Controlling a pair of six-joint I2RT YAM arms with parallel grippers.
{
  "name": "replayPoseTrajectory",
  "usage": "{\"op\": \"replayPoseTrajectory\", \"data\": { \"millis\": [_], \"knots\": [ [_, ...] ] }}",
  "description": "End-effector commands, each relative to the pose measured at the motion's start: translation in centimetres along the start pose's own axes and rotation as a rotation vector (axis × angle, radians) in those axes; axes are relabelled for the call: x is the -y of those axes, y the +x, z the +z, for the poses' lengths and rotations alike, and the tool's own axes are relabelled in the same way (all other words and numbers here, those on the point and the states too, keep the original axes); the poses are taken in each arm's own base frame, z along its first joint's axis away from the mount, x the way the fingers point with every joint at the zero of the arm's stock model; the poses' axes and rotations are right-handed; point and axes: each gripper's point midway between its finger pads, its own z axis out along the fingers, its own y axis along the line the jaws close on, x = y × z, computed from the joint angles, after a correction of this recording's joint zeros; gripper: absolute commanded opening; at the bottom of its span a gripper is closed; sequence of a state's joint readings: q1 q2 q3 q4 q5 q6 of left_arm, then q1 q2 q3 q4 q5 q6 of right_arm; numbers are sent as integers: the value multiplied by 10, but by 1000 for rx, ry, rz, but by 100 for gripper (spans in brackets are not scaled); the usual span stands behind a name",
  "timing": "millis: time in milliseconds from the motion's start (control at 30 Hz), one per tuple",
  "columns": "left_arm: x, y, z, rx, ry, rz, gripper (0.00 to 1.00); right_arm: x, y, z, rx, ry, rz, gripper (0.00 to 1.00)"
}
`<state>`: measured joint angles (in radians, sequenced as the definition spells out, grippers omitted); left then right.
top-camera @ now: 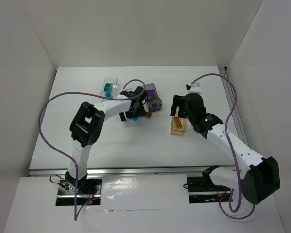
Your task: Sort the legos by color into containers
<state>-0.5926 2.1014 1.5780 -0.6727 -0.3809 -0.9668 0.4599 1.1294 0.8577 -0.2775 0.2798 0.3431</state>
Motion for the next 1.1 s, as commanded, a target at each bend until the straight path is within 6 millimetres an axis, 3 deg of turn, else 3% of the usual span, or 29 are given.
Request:
{"op": "replayPoseTrajectory", "data": {
  "millis": [0, 133, 200, 233, 267, 300, 333, 433, 533, 600, 633, 700, 867, 933, 967, 1067],
  "knots": [
    [13, -3, -4, -10, 46, 13, 100, -1, -3, 3, 14, -11, -3, 89],
    [16, -10, -2, -21, 62, -32, 98, -4, 3, 7, -10, -23, -8, 89],
    [14, -10, 6, -28, 49, -47, 92, -5, 4, 7, -13, -31, -8, 89],
    [14, -17, 5, -21, 52, -58, 84, -10, 9, 8, -36, -67, -34, 87],
    [14, -17, 5, -21, 52, -58, 83, -10, 9, 8, -36, -67, -35, 87],
    [11, -20, 6, -20, 49, -67, 82, -17, 7, 6, -41, -108, -52, 84],
    [11, -20, 6, -20, 48, -67, 78, -34, 17, 8, -87, -192, -95, 81],
    [4, -22, 10, -17, 30, -74, 74, -59, 38, 16, -179, -282, -150, 76],
    [4, -22, 10, -17, 30, -74, 70, -81, 72, 25, -278, -310, -215, 64],
    [2, -21, 9, -18, 29, -64, 67, -90, 78, 31, -287, -312, -212, 44],
    [-5, -22, 12, -15, 12, -69, 65, -92, 87, 37, -311, -316, -206, 39],
    [-6, -23, 6, -9, 18, -72, 58, -108, 88, 42, -297, -345, -198, 35],
    [-21, -25, -4, 1, 9, -64, 24, -126, 80, 67, -286, -327, -174, 24],
    [-28, -31, -13, 20, 12, -78, 20, -132, 76, 74, -279, -330, -172, 22],
    [-37, -30, -12, 15, 0, -76, 19, -142, 70, 76, -261, -348, -173, 20],
    [-63, -42, -19, 39, -27, -122, 17, -146, 72, 92, -262, -323, -163, 15]
  ]
}}
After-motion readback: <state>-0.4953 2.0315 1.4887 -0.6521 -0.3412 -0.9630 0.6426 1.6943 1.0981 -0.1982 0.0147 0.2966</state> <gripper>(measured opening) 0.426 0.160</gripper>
